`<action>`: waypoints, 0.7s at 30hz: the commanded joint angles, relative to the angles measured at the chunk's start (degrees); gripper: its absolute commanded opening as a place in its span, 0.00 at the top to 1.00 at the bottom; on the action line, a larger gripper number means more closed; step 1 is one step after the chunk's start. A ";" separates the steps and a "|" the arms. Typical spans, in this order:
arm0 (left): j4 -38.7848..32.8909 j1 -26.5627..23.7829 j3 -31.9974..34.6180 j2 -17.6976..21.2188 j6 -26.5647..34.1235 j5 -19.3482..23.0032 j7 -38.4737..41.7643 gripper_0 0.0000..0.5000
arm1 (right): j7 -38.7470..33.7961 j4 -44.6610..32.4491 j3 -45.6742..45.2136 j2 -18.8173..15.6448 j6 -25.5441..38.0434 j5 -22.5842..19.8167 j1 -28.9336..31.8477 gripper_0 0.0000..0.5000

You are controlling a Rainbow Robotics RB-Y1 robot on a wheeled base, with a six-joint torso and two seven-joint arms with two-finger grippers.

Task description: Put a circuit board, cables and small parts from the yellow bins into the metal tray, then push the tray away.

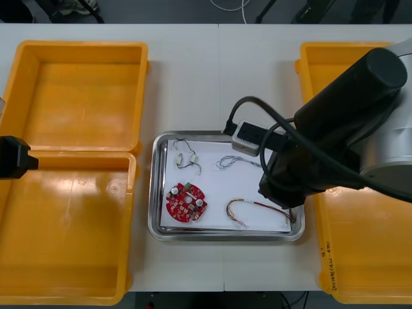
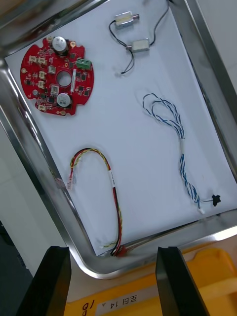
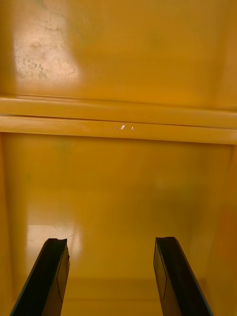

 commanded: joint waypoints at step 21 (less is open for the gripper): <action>-1.78 1.20 1.76 2.57 0.34 0.45 -5.14 0.00 | 11.41 3.47 24.18 9.24 -2.31 15.40 -6.02 0.00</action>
